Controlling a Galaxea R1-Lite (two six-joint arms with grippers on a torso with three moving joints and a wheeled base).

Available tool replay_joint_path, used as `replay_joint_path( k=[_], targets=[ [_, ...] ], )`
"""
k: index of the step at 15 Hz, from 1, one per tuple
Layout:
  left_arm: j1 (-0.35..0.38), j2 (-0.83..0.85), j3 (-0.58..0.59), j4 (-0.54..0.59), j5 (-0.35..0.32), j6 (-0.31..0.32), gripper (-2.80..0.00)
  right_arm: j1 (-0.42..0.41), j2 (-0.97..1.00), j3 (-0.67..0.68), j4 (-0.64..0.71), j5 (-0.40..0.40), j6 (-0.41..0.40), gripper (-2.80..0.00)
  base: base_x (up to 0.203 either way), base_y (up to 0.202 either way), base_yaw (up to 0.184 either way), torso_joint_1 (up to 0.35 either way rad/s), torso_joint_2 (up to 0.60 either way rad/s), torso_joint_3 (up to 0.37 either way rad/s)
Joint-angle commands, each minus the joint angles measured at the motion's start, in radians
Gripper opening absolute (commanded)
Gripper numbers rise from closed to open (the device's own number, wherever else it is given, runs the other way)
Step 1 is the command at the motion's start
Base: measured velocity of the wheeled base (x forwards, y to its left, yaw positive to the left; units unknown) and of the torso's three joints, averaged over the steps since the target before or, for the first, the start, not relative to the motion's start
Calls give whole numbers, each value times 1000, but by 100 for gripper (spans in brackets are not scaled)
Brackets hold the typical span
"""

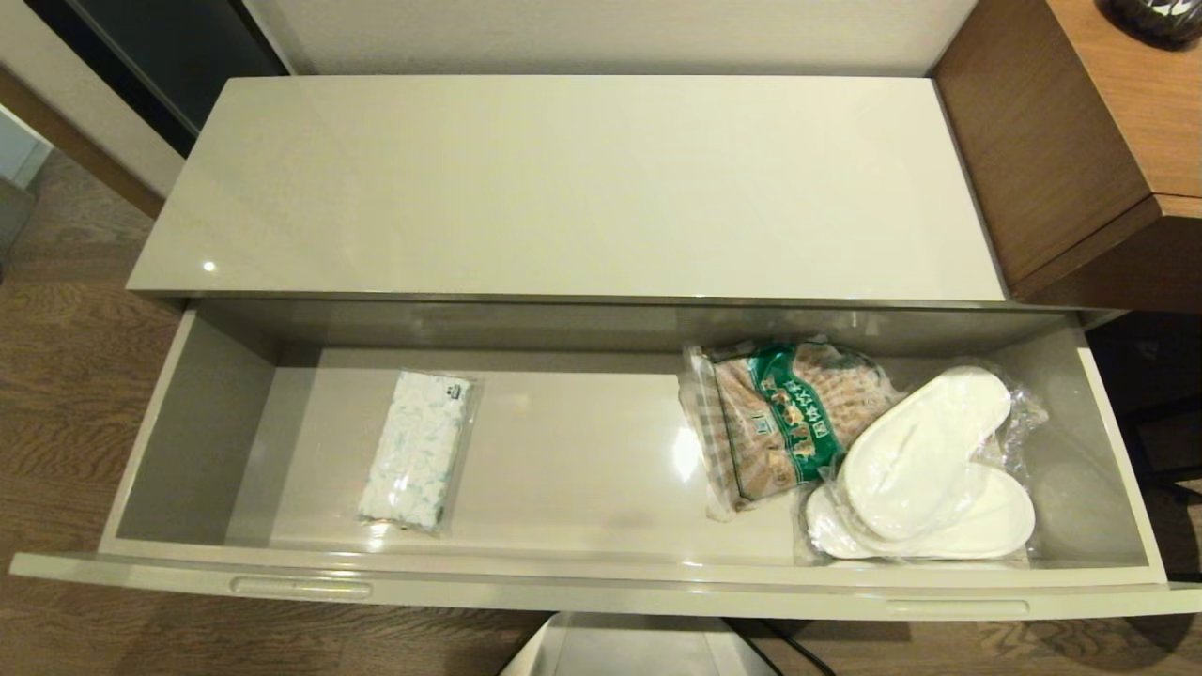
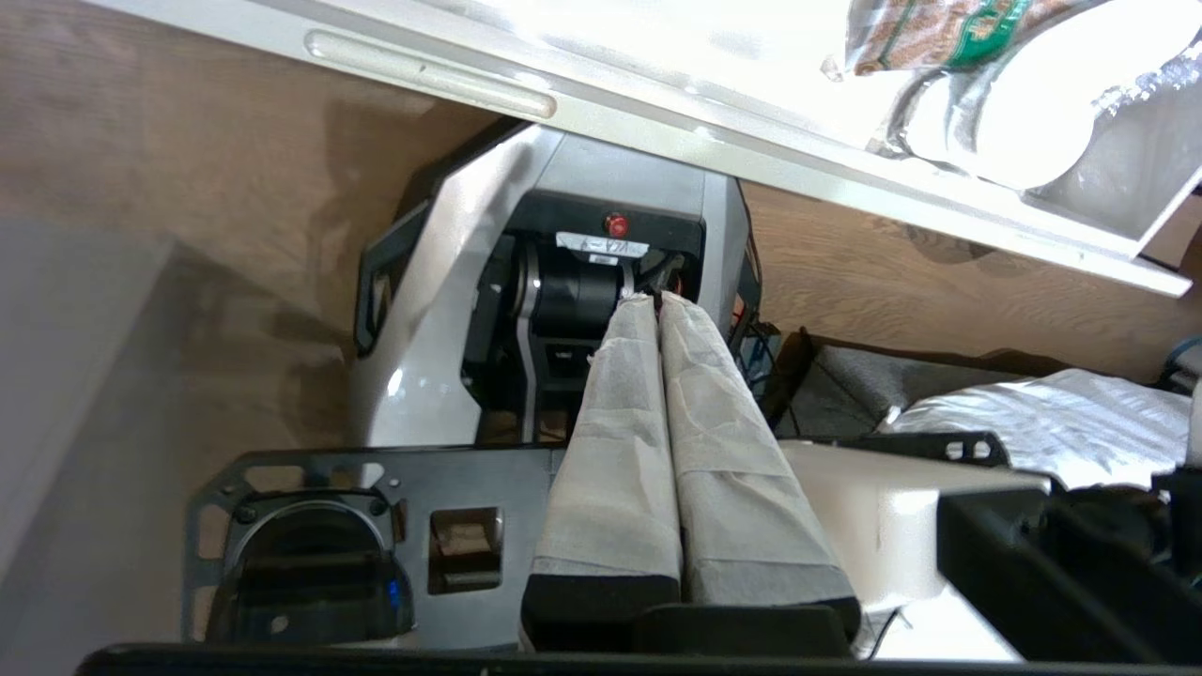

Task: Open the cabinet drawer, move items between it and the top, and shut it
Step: Take out the tissue from the drawer

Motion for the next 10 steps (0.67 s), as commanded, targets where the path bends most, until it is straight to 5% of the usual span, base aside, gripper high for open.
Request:
replay_joint_path(
  k=[1,5,10],
  targets=[
    [1,55,12,-7,-1,-34,-280,-1,-14,3,-1,0,0,-280,0,0,0,0,0,0],
    [1,108,51,-46,-2,-96,-280,1,-14,3,-1,0,0,-280,0,0,0,0,0,0],
    [1,148,138,-94,18,-89,-280,-1,-14,3,-1,0,0,-280,0,0,0,0,0,0]
  ],
)
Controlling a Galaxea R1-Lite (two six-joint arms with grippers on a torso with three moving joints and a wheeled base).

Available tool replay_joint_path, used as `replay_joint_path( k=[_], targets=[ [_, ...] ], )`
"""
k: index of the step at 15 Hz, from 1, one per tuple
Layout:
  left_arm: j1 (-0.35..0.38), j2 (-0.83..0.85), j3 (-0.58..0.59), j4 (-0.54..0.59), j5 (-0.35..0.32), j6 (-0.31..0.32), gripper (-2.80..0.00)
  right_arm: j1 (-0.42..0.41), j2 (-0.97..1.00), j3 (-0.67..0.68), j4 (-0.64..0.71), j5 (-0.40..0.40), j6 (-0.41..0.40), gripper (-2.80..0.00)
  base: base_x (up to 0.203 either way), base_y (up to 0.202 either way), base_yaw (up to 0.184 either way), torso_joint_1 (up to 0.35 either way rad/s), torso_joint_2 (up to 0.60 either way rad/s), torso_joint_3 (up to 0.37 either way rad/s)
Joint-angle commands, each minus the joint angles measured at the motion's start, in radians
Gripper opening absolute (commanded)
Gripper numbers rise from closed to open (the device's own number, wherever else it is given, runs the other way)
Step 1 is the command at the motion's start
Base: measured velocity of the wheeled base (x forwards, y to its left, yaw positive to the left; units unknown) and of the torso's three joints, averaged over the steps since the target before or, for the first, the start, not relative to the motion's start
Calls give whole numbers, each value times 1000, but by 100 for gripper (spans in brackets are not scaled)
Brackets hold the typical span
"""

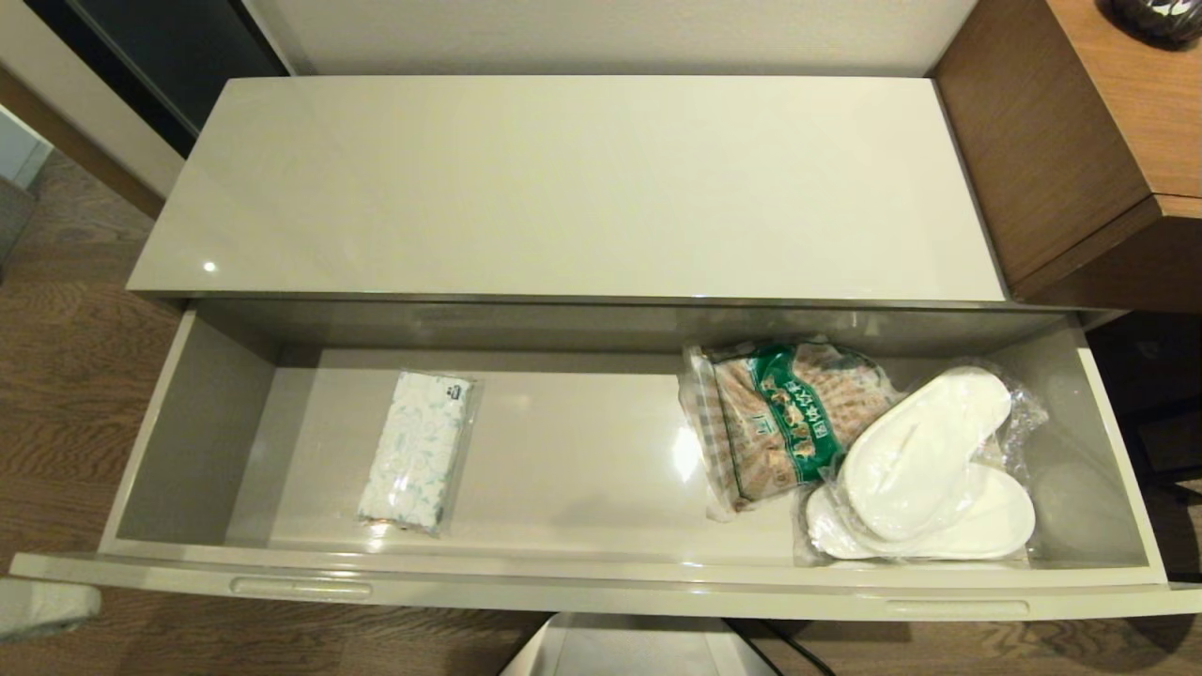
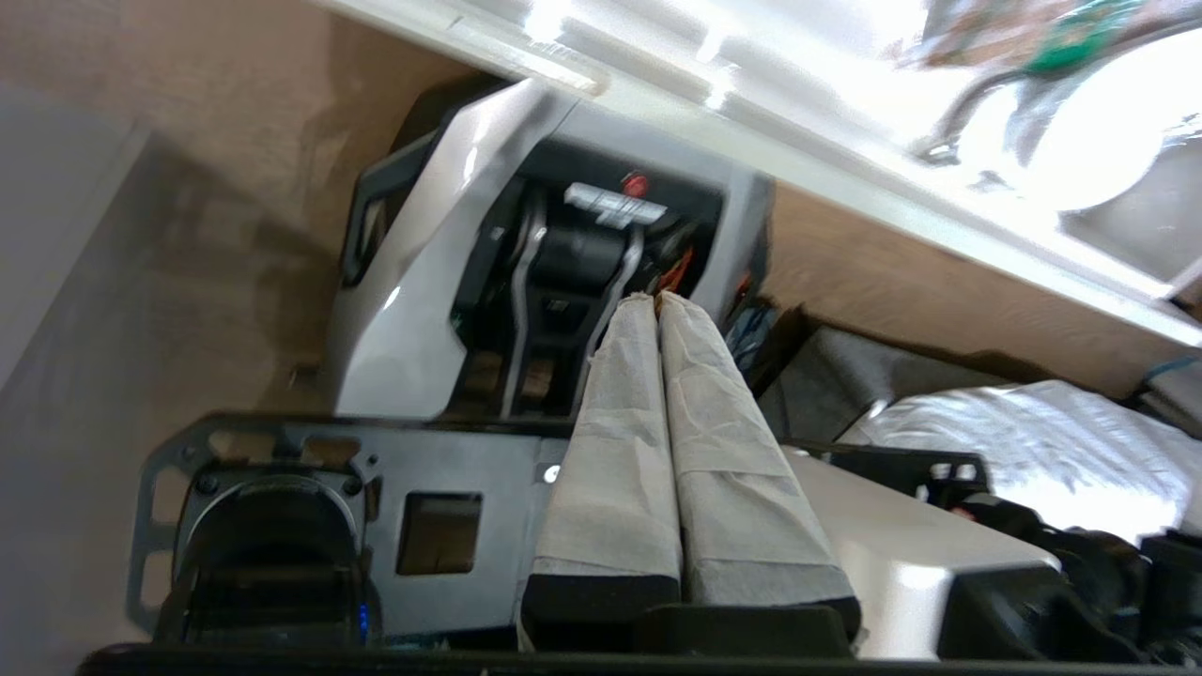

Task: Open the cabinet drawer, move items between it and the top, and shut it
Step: Take out the tissue from the drawer

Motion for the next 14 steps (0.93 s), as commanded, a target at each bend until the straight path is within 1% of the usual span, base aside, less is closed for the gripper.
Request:
replay_joint_path(
  k=[1,4,7,9,10,12,14],
  targets=[
    [0,46,47,-44,3,-2,-280,1,-14,3,-1,0,1,-280,0,0,0,0,0,0],
    [1,105,122,-265,-1,5,-280,1,-14,3,-1,0,1,-280,0,0,0,0,0,0],
    [1,146,127,-319,-3,7,-280,0,-14,3,-1,0,1,-280,0,0,0,0,0,0],
    [1,287,100,-365,1,-1,-280,-1,-14,3,-1,0,1,-280,0,0,0,0,0,0],
    [2,343,80,-381,17,-3,-280,1,-14,3,-1,0,1,-280,0,0,0,0,0,0],
    [2,396,38,-403,101,16,-280,1,-14,3,-1,0,1,-280,0,0,0,0,0,0],
    [1,419,39,-403,128,46,-280,1,-15,3,-1,0,1,-280,0,0,0,0,0,0]
  ],
)
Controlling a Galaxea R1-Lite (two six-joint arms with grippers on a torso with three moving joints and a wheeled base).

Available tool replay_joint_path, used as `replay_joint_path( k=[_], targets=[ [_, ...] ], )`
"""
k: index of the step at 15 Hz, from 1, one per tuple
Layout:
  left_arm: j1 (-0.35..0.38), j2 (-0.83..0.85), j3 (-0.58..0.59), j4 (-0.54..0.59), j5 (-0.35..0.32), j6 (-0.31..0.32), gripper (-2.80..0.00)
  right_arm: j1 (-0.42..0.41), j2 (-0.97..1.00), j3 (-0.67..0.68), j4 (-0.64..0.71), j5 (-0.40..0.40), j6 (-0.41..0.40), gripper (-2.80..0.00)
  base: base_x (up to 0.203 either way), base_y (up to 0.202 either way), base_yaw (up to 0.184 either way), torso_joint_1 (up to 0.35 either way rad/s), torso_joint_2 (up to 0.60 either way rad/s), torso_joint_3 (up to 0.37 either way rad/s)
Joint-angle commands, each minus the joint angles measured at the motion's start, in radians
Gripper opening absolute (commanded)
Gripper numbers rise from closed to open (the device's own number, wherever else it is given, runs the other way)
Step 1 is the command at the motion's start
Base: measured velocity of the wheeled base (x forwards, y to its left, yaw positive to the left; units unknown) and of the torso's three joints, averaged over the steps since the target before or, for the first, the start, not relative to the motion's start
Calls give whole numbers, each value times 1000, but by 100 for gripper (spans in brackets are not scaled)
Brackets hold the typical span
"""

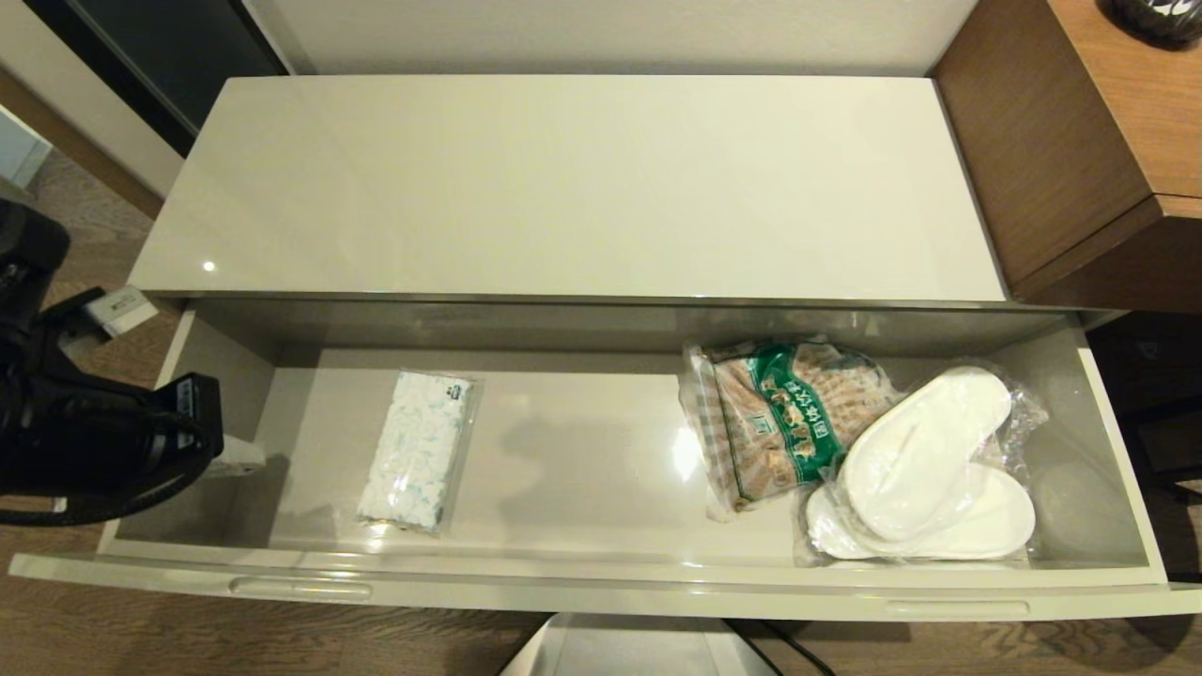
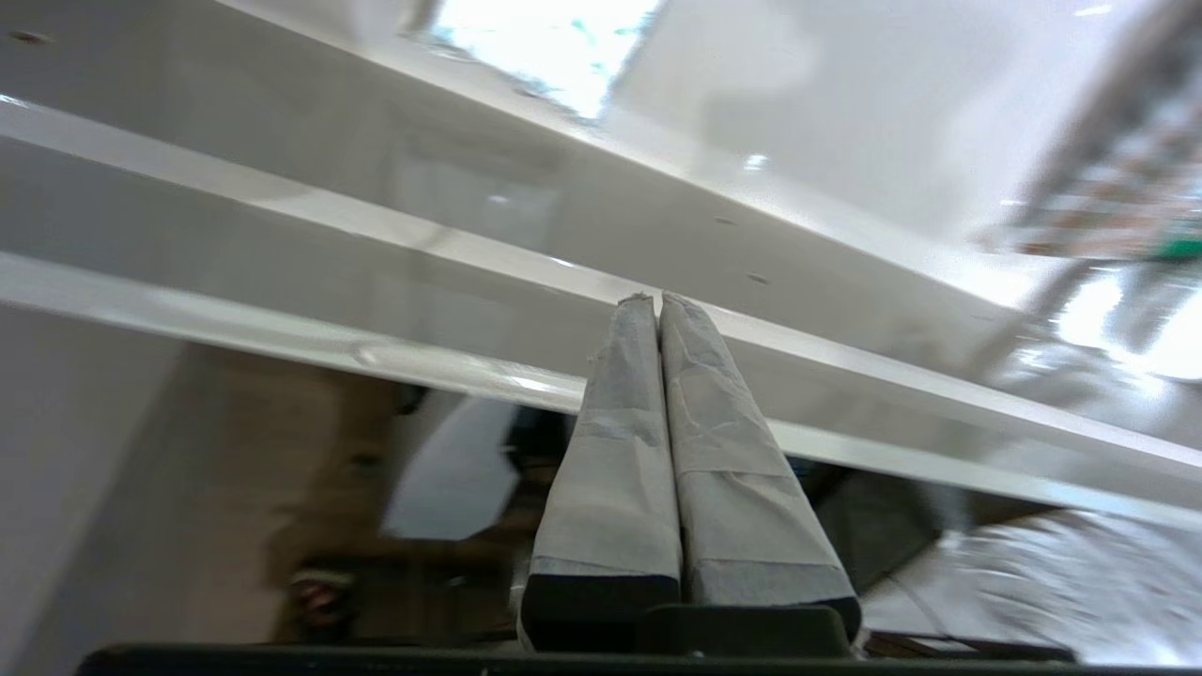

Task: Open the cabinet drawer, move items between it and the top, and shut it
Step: Take out the tissue from the drawer

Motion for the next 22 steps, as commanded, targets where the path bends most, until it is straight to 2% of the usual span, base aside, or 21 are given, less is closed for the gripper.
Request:
replay_joint_path(
  k=[1,2,6,7,8,9,10,11,13,16,17,19,22],
  targets=[
    [-1,69,-2,2,24,27,-280,1,-14,3,0,0,0,-280,0,0,0,0,0,0],
    [-1,86,2,-7,38,46,-280,-1,-14,3,0,0,0,-280,0,0,0,0,0,0],
    [-2,130,91,-185,64,87,-280,1,-14,3,0,0,0,-280,0,0,0,0,0,0],
    [-3,133,138,-241,95,138,-280,-1,-14,3,0,0,0,-280,0,0,0,0,0,0],
    [-4,136,177,-323,130,202,0,1,-14,3,0,0,0,-280,0,0,0,0,0,0],
    [-5,138,208,-402,158,253,0,0,-14,3,0,0,0,-280,0,0,0,0,0,0],
    [-6,150,242,-495,173,265,0,0,-14,3,0,0,0,-280,0,0,0,0,0,0],
    [-7,167,255,-529,181,270,0,1,-14,3,0,0,0,-280,0,0,0,0,0,0],
    [-9,195,221,-531,182,269,0,1,-15,3,0,0,0,-280,0,0,0,0,0,0],
    [-39,227,251,-550,183,258,0,1,-14,3,0,0,0,-280,0,0,0,0,0,0],
    [-41,241,262,-581,185,262,0,1,-14,3,0,0,0,-280,0,0,0,0,0,0],
    [-45,301,299,-713,186,272,0,1,-14,3,0,0,0,-280,0,0,0,0,0,0],
    [-47,336,299,-729,189,279,0,-1,-14,3,0,0,0,-280,0,0,0,0,0,0]
  ],
)
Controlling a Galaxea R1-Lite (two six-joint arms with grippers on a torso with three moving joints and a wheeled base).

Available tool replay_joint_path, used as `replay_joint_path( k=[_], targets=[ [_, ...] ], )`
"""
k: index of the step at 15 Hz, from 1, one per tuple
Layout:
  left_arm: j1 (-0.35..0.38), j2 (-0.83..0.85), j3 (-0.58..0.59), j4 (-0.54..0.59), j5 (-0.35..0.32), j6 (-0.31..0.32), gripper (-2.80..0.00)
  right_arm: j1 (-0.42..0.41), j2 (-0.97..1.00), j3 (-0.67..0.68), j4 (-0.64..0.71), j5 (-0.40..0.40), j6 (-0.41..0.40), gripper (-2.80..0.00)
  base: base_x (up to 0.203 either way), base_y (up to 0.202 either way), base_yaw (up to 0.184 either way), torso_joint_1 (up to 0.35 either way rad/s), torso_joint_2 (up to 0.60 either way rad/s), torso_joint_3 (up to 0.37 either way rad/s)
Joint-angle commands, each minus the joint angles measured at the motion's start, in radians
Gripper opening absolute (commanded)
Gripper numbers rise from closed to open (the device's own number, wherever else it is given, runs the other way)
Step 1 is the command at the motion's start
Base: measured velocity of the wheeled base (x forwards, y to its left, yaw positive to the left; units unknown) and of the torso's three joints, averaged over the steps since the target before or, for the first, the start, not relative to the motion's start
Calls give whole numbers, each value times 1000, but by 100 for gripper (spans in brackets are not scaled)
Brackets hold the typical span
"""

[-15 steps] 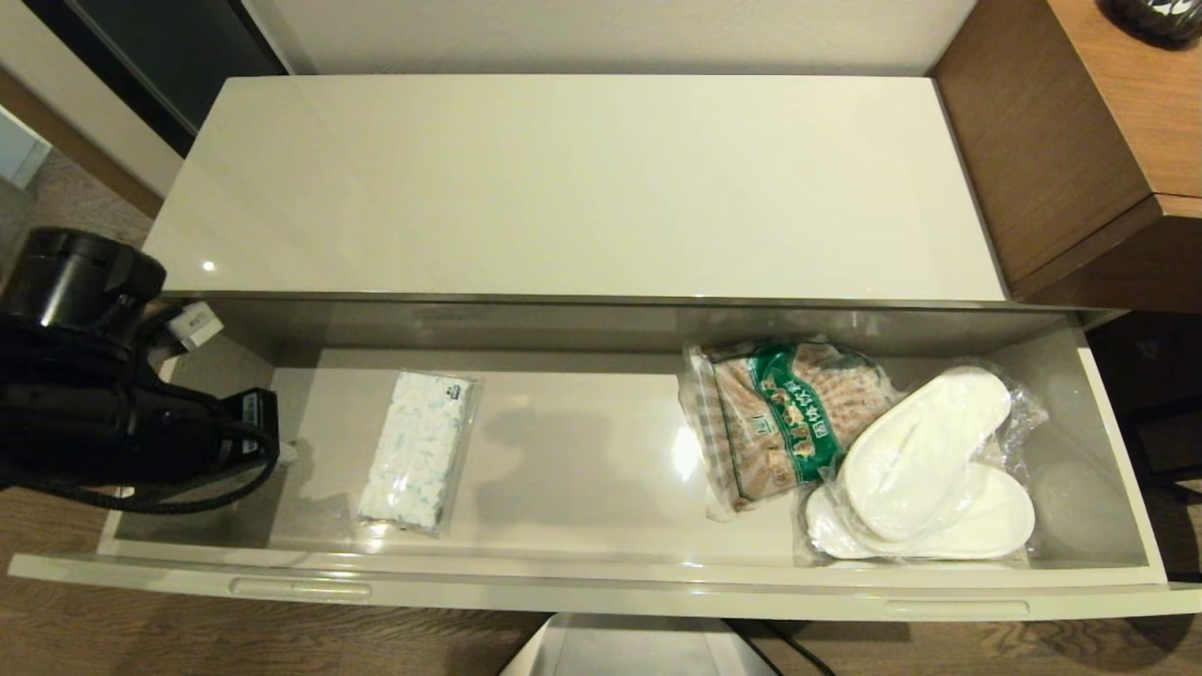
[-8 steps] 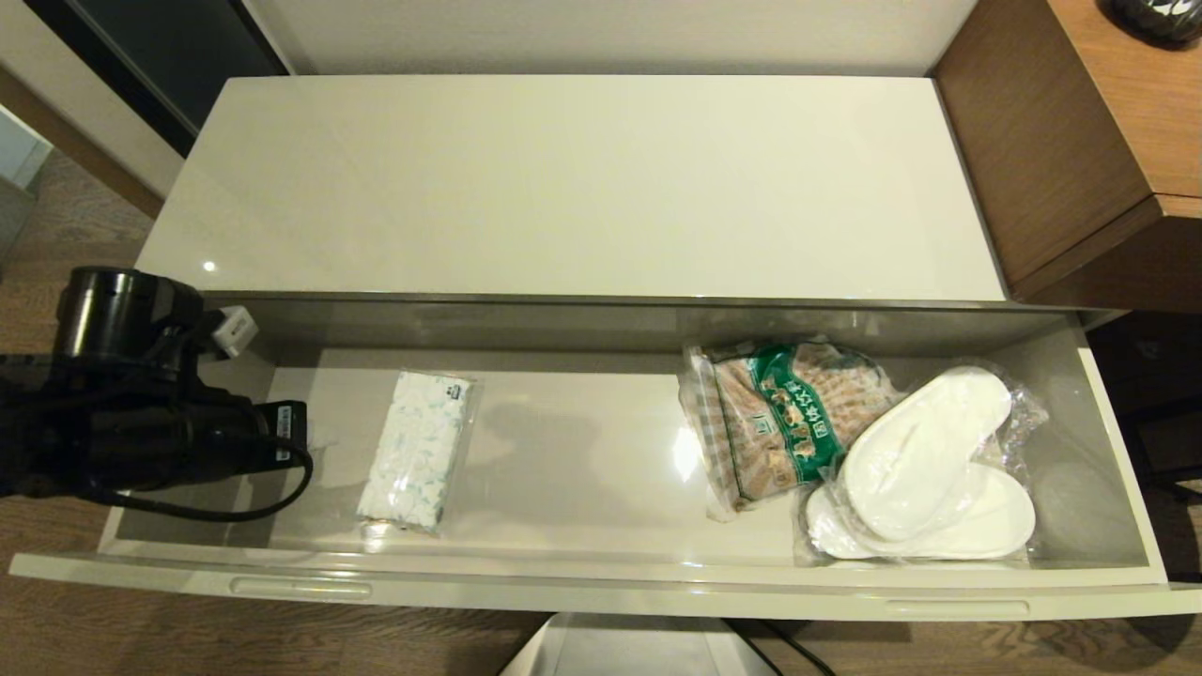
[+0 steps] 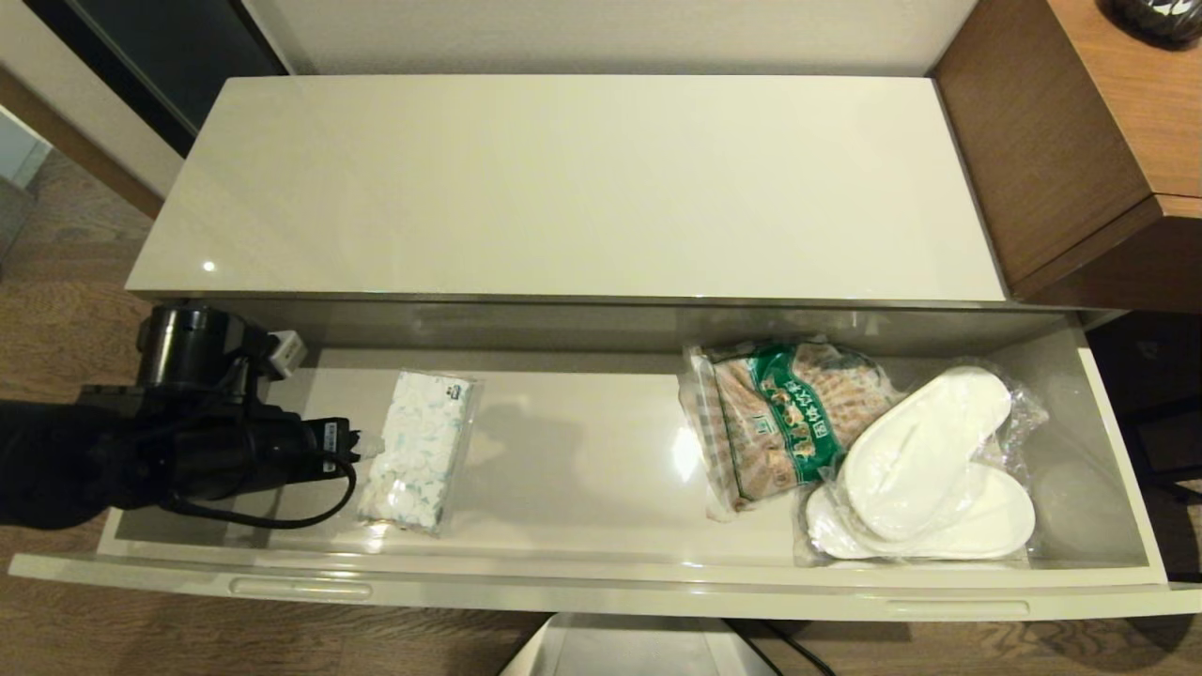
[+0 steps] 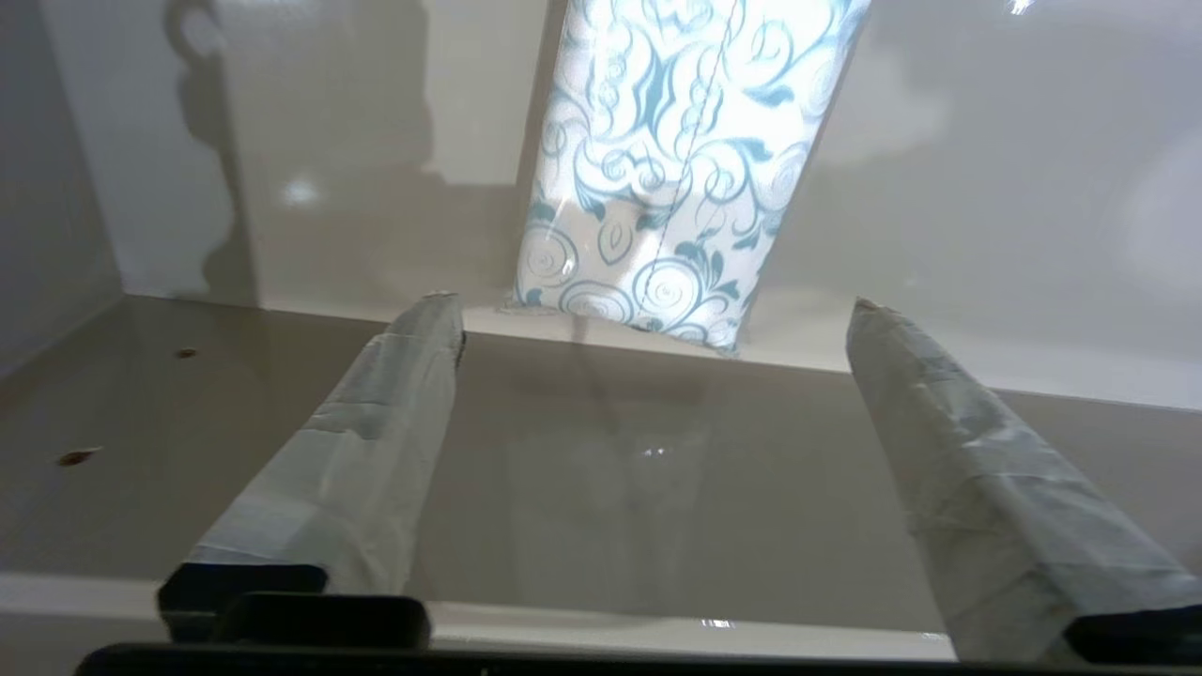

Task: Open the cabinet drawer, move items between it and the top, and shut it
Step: Take out the tissue from the drawer

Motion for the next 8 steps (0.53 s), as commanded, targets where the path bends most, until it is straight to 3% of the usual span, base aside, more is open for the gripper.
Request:
replay_joint_path(
  k=[1,8],
  targets=[
    [-2,57,-4,-2,3,2,0,1,-14,3,0,0,0,-280,0,0,0,0,0,0],
    [-15,145,-28,-26,18,40,0,0,-14,3,0,0,0,-280,0,0,0,0,0,0]
  ],
)
